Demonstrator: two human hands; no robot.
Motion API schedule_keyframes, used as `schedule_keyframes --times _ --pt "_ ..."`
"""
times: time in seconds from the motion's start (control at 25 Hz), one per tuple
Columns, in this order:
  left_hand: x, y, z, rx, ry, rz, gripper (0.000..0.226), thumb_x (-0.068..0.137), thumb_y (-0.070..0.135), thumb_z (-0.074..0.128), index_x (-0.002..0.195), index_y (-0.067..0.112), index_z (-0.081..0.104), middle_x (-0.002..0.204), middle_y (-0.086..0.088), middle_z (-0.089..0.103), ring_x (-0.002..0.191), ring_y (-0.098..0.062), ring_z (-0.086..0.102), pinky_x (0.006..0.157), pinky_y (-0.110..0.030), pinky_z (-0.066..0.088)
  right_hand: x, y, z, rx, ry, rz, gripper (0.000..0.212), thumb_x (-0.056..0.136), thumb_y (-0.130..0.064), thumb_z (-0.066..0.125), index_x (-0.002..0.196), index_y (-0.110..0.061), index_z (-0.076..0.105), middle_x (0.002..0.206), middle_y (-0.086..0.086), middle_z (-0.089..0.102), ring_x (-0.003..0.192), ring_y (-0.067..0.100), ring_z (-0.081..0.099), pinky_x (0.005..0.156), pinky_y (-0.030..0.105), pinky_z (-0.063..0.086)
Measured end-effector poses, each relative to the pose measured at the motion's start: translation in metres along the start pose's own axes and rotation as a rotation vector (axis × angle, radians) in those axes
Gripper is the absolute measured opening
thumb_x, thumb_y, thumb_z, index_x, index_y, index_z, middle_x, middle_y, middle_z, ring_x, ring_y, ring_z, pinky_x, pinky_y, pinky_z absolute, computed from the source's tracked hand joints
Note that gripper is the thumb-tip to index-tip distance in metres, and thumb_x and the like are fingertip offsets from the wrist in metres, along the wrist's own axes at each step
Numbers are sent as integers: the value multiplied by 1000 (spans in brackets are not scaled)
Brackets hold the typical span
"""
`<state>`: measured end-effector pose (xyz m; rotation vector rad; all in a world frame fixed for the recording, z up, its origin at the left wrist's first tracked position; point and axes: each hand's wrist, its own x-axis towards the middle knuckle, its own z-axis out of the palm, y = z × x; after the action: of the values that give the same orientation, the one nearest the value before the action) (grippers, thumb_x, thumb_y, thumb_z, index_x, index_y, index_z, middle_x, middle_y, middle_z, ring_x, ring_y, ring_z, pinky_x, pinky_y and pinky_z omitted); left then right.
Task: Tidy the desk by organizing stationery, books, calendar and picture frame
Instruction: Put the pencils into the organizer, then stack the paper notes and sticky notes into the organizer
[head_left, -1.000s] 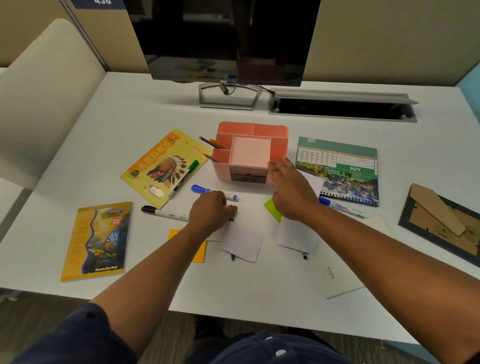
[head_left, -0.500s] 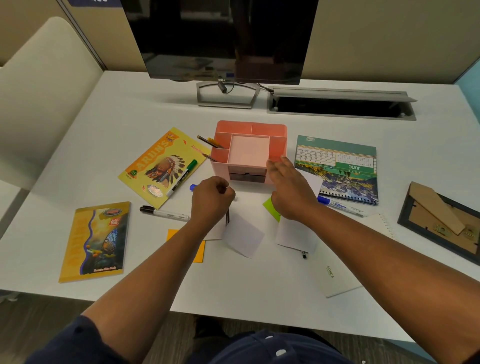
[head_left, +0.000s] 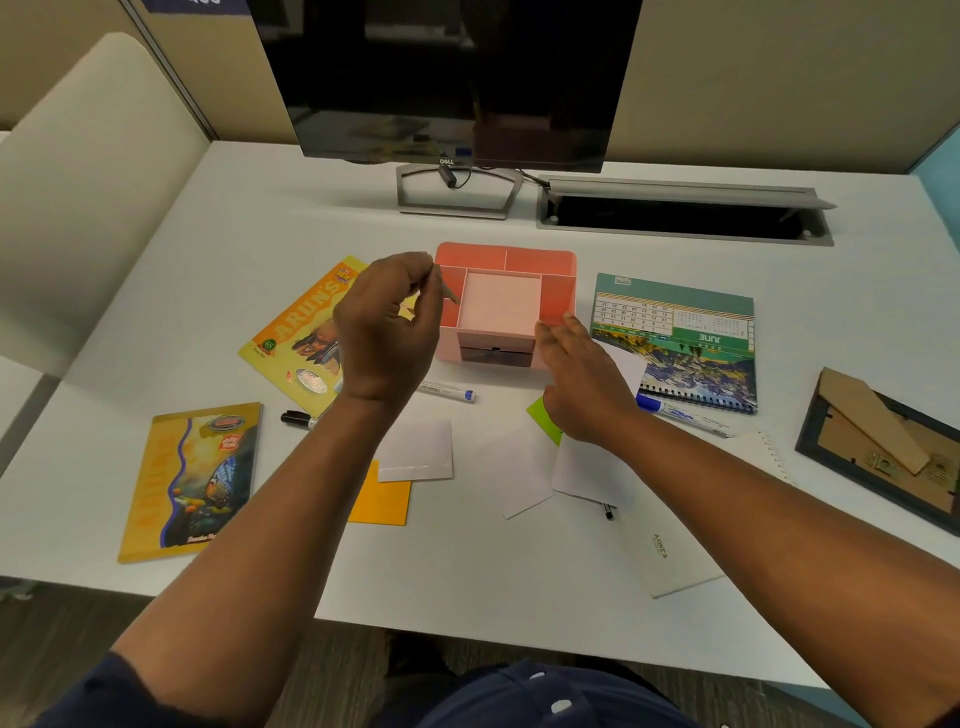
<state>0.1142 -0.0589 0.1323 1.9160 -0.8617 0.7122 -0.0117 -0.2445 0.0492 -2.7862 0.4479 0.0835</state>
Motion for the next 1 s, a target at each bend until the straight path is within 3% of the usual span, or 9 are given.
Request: schedule_keyframes --times 0.28,0.56,0.76,0.88,1.0 --pt "-33 -37 21 68 -231 -180 8 91 9 68 92 5 75 89 -8 76 81 -23 68 72 -29 52 0 0 -1 5 -16 13 76 94 -11 50 159 -16 12 167 4 9 154 22 -1 123 40 11" --pt "-55 -35 18 123 -357 -144 11 88 -5 64 90 2 73 87 -12 72 77 -26 64 66 -28 48 1 0 0 3 -26 19 77 93 -12 51 159 -16 11 168 3 9 154 21 -2 123 39 10" --pt "-92 -36 17 194 -879 -445 26 91 14 68 117 16 72 120 -6 69 108 -25 63 92 -36 49 1 0 -1 10 -30 15 78 92 -11 52 159 -15 12 167 4 11 154 21 -2 124 40 13" --pt "-119 -23 17 179 -1086 -411 36 90 35 72 124 23 67 127 0 63 117 -22 56 97 -33 45 0 0 -1 7 -22 13 78 92 -12 52 159 -15 13 167 4 11 154 21 -1 124 41 14" --pt "-141 -5 23 206 -1181 -374 62 83 53 73 135 23 58 134 2 53 121 -19 46 100 -31 43 1 0 -2 -11 -34 2 78 92 -14 53 159 -16 12 167 4 11 154 21 -1 124 40 13"
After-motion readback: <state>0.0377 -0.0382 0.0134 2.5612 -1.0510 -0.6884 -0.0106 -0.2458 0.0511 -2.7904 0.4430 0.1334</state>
